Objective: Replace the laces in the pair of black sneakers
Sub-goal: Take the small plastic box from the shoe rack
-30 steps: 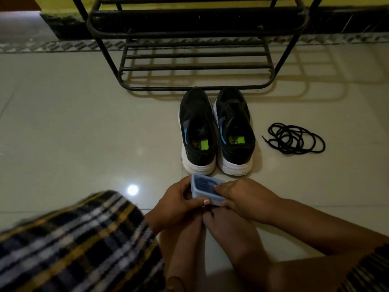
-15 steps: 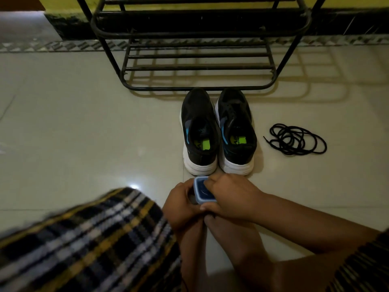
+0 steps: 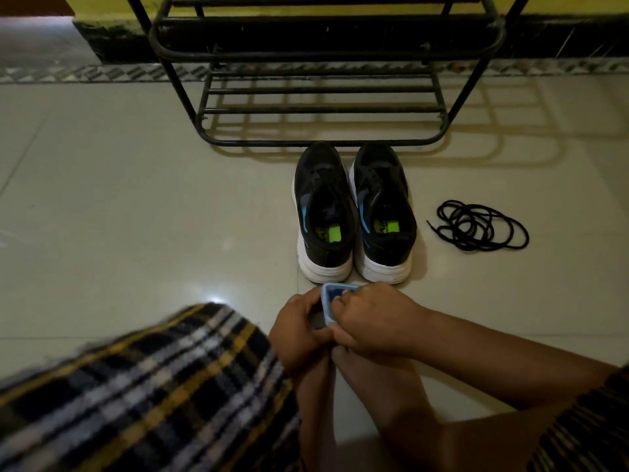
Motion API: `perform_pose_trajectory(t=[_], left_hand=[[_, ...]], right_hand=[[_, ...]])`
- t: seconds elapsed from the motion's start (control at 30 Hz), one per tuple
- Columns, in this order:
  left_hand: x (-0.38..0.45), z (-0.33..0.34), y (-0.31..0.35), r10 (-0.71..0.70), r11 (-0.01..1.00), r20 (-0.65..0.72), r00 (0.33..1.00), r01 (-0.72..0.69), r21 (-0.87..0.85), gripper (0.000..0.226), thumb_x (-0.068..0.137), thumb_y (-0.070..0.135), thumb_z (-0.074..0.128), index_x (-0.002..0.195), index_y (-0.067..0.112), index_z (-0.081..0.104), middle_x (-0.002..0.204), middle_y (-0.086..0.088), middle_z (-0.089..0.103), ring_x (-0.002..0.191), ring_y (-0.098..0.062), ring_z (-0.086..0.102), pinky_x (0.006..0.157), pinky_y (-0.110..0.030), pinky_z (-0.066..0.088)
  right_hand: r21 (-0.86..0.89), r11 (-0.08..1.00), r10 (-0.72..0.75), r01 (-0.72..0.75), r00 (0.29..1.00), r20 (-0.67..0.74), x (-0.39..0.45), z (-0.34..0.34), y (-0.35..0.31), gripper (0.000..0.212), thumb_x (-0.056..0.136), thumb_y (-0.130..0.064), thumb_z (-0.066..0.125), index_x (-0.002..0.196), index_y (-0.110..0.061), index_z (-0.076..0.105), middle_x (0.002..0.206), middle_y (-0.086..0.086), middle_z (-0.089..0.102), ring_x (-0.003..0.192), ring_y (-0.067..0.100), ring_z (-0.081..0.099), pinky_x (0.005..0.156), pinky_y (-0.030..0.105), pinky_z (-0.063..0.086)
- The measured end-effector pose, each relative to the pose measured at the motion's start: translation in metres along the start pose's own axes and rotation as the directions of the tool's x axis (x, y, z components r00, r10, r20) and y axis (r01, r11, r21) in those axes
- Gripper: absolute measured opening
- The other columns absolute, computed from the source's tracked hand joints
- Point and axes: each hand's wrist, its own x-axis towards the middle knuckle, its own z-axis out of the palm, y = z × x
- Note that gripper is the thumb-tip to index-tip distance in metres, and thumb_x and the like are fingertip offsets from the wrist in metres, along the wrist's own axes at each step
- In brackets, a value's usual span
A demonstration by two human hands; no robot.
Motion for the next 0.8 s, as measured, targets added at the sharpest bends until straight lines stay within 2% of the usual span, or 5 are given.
perform_pose_trajectory(t=[0.23,0.4,0.53,0.7,0.8], left_hand=[[0.000,-0.003,-0.010,0.043,0.998,-0.024,0.999,-0.044,-0.033,0.063,0.060,0.031,0.083,0.115,0.043,0.055,0.111,0.019,0.064,0.105,0.007,0.057,0.089,-0.009,0.041],[0.005,-0.004,-0.014,0.035,0.996,-0.007,0.999,-0.034,0.085,0.068,0.057,0.042,0.082,0.120,0.028,0.058,0.111,0.006,0.058,0.103,0.006,0.052,0.088,-0.008,0.040],[0.005,-0.011,-0.005,0.045,0.971,0.082,0.996,-0.063,0.230,0.080,0.055,0.060,0.076,0.126,0.040,0.043,0.118,0.010,0.049,0.109,0.003,0.045,0.095,-0.017,0.038],[-0.004,-0.027,0.011,0.072,0.798,0.108,0.991,-0.123,0.590,0.088,0.064,0.080,0.052,0.133,0.026,0.039,0.125,0.005,0.044,0.111,-0.013,0.048,0.092,-0.031,0.045],[-0.002,-0.028,0.030,0.186,0.723,0.016,0.982,-0.148,0.674,0.063,0.080,0.062,0.052,0.130,0.023,0.046,0.125,0.002,0.048,0.110,-0.018,0.049,0.088,-0.030,0.045]], right_hand=[[0.343,0.916,0.248,-0.208,0.966,-0.076,0.008,-0.022,0.035,0.039,0.083,-0.041,0.034,0.074,-0.011,0.057,0.068,0.013,0.063,0.062,0.031,0.058,0.053,0.030,0.036],[0.577,0.739,0.490,-0.348,0.865,-0.106,-0.018,-0.021,0.064,0.017,0.088,-0.022,0.061,0.080,-0.007,0.067,0.065,0.006,0.064,0.061,0.020,0.059,0.056,0.030,0.043],[0.672,0.599,0.607,-0.435,0.794,-0.027,-0.038,-0.018,0.071,0.003,0.084,-0.016,0.068,0.082,-0.016,0.069,0.067,-0.005,0.065,0.065,0.003,0.061,0.060,0.013,0.045],[0.732,0.474,0.677,-0.489,0.734,0.052,-0.047,-0.011,0.072,0.002,0.083,-0.016,0.069,0.082,-0.017,0.069,0.071,-0.004,0.066,0.070,0.009,0.064,0.070,0.032,0.056],[0.745,0.458,0.669,-0.485,0.740,0.071,-0.045,-0.011,0.070,0.003,0.083,-0.017,0.069,0.081,-0.018,0.068,0.070,-0.004,0.065,0.069,0.011,0.064,0.070,0.035,0.057]])
